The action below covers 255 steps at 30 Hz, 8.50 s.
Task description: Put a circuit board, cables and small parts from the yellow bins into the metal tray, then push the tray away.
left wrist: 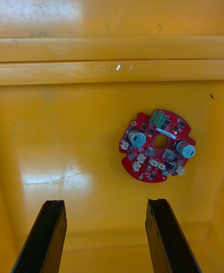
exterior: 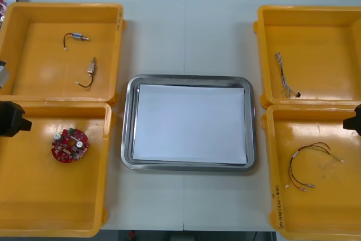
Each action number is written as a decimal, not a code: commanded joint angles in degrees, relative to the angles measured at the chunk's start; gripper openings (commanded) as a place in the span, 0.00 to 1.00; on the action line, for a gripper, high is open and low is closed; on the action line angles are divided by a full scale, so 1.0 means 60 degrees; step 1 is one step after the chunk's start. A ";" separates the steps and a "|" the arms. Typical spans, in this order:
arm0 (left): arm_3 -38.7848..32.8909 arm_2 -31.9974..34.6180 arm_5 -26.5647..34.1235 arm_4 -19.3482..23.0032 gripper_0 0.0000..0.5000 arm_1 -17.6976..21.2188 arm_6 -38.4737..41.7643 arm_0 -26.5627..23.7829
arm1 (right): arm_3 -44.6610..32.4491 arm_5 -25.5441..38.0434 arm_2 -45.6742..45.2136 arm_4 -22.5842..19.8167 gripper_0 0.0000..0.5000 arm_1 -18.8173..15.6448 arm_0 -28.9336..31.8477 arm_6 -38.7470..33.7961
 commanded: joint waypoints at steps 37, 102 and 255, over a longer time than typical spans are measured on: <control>0.1129 -0.3253 -0.3843 -0.2124 1.00 -0.0042 -0.0900 0.0414 | -0.0533 -0.0217 0.2402 0.1573 1.00 0.0978 0.1185 -0.4173; -0.1303 -0.0748 0.0566 -0.0191 0.00 0.0031 -0.0256 -0.0949 | 0.1679 -0.2678 0.3838 0.3859 1.00 0.2472 0.1127 -0.5403; 0.7017 -0.3297 -0.4004 -0.5201 1.00 -0.2445 0.3070 -0.7482 | -0.1266 0.0026 0.9463 -0.0170 0.00 0.0114 -0.5934 0.5275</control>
